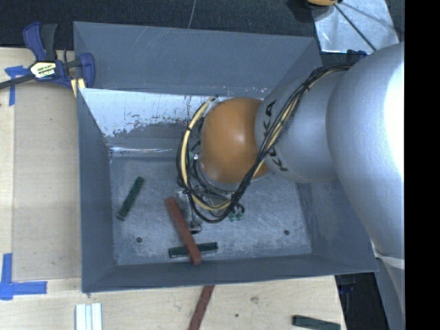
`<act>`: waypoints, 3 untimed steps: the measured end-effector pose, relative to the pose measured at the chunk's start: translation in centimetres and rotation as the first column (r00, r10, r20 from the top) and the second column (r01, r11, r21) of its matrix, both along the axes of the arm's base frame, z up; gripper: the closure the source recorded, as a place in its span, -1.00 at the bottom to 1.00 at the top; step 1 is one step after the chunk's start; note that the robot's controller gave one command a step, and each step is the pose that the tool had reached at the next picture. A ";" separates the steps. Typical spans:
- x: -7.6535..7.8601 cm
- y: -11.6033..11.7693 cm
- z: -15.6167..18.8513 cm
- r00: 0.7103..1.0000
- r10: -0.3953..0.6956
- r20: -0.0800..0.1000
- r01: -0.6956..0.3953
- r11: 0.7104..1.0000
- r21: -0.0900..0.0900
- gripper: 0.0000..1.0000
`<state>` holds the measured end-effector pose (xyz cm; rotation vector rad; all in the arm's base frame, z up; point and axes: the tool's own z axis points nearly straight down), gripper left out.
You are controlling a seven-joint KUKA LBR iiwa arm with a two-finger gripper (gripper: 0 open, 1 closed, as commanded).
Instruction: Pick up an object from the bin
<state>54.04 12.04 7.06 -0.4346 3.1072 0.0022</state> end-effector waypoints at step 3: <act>-2.8 5.8 0.2 0.971 0.239 -0.004 -0.239 0.971 -0.002 1.00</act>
Offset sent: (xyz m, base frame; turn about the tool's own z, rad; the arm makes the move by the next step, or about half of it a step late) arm 0.0000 0.0000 0.0000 0.0000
